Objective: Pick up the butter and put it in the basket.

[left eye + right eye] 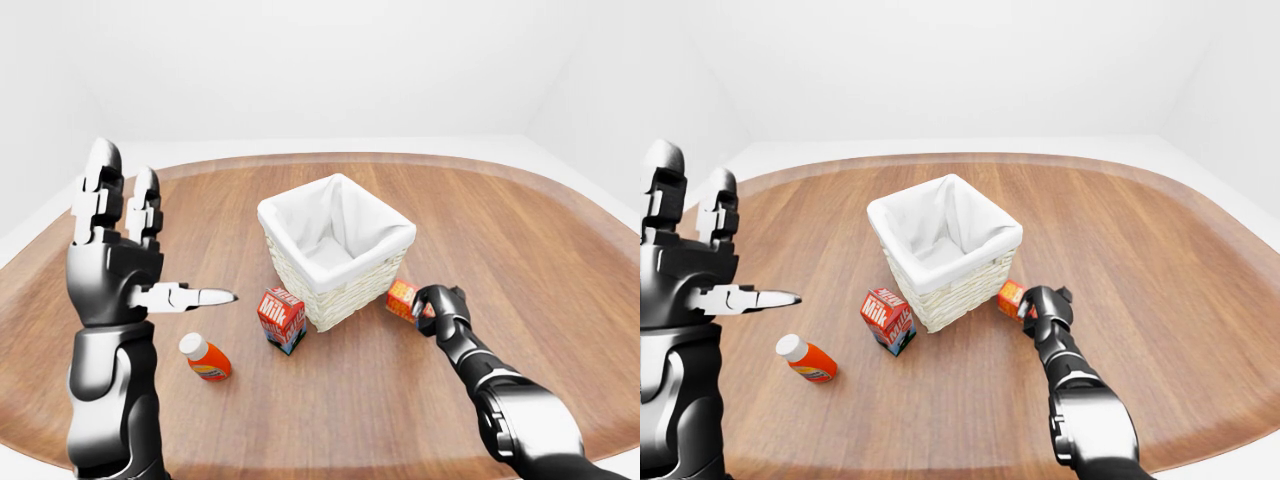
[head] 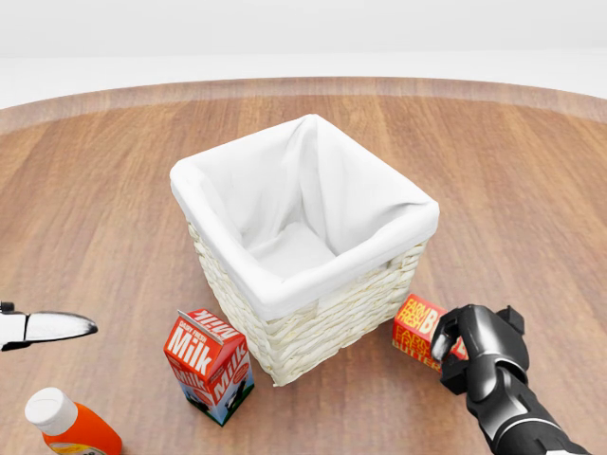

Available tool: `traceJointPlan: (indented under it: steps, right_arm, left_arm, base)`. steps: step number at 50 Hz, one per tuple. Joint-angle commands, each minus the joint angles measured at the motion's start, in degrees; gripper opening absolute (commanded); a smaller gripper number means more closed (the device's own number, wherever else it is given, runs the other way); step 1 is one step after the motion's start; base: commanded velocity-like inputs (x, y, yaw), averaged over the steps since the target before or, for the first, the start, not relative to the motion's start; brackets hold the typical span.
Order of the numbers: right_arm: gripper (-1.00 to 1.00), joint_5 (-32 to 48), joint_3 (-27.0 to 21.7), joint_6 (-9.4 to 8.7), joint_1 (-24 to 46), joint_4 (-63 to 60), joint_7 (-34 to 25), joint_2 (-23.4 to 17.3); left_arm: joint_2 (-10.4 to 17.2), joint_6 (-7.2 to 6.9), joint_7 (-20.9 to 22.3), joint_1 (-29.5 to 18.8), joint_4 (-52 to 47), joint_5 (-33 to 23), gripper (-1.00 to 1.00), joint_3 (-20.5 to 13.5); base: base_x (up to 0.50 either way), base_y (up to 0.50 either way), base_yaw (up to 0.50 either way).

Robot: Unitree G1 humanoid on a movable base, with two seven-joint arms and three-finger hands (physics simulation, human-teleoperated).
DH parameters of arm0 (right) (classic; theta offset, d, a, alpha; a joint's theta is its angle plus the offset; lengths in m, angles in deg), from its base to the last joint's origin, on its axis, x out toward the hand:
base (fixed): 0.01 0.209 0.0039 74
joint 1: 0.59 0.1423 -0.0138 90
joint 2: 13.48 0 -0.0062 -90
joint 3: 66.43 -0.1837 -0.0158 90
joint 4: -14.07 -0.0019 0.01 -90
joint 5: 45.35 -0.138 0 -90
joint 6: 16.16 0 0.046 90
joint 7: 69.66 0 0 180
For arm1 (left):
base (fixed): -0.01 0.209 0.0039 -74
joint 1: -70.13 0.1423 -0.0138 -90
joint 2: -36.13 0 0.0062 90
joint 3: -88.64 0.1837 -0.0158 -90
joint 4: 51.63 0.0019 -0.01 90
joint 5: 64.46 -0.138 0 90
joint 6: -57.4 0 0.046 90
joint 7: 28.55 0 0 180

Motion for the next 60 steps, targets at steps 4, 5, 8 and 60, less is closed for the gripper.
traceJointPlan:
  steps: [4,5,8,60]
  right_arm:
    - [-1.00,1.8,0.0,0.80,0.0,-0.4,2.4,-1.1]
    - [-1.00,1.6,0.0,0.80,0.1,-0.5,2.2,-1.2]
    - [-1.00,0.6,0.1,0.80,0.8,-0.9,1.3,-2.1]
    - [-1.00,-5.6,0.5,0.80,21.0,-13.1,-3.5,-10.6]
  left_arm:
    - [-1.4,0.00,0.6,2.6,-4.2,1.7,1.00,-0.5]
    - [-1.5,0.00,0.6,2.6,-4.0,1.5,1.00,-0.4]
    - [-1.5,0.00,0.4,2.3,-3.2,1.1,1.00,0.0]
    - [-0.1,0.00,0.2,1.1,3.8,2.9,1.00,-0.9]
  base:
    - [0.00,0.00,0.00]
    - [0.00,0.00,0.00]
    - [0.00,0.00,0.00]
    - [0.00,0.00,0.00]
